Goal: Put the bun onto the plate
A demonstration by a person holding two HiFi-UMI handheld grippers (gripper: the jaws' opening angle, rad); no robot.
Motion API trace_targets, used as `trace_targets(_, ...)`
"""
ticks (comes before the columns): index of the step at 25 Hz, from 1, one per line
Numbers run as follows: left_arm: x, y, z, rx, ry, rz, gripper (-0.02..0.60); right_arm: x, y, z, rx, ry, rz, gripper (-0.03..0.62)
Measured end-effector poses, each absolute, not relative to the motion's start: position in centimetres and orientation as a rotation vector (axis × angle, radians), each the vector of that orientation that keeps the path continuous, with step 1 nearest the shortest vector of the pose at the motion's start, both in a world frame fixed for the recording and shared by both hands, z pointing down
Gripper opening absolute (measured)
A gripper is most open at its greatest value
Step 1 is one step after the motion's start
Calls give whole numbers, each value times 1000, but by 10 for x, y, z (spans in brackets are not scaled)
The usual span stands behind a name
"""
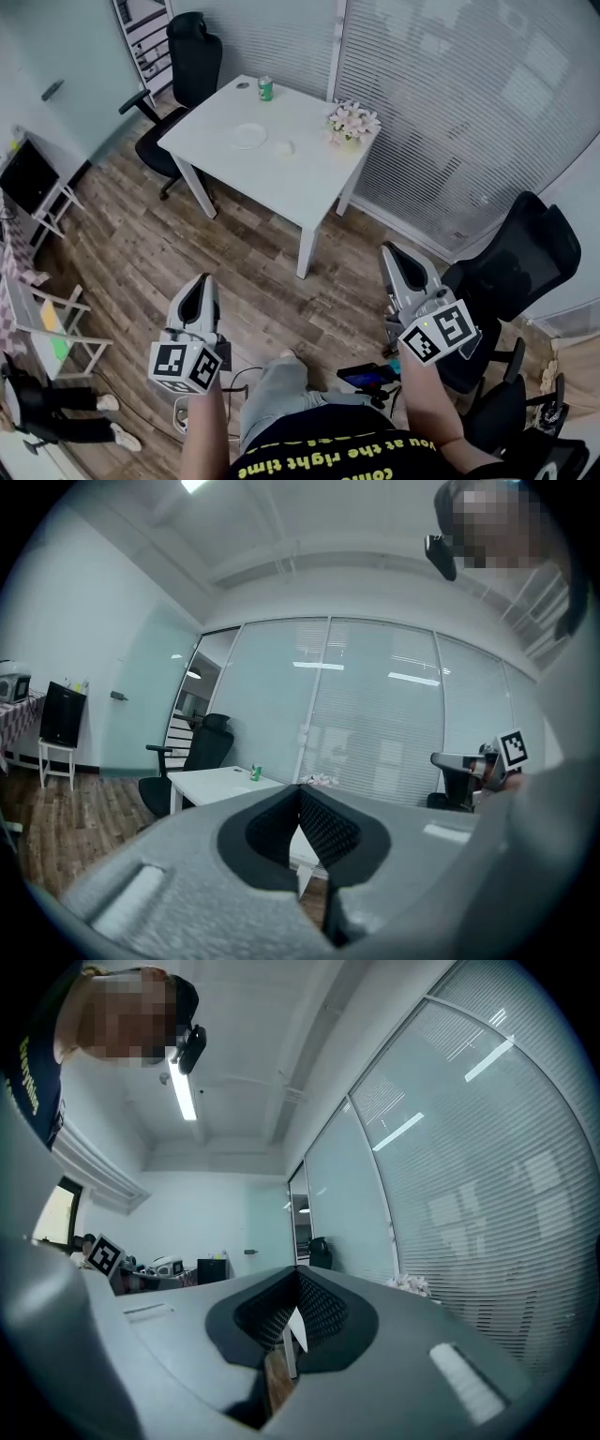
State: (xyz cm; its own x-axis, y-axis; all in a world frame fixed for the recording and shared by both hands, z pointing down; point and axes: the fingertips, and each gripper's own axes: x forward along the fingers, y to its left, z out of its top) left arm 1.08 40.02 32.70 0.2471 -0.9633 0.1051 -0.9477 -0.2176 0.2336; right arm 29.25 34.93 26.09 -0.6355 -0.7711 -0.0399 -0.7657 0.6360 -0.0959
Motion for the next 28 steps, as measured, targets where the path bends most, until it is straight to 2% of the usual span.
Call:
trace_targets(10, -43, 364, 332, 2265, -1783, -109, 2, 238, 311, 263, -1308, 2781, -107, 6)
trace_targets(28, -88, 351, 349, 2187, -1842, -141, 1, 194, 282, 267, -1243, 2831, -123, 6)
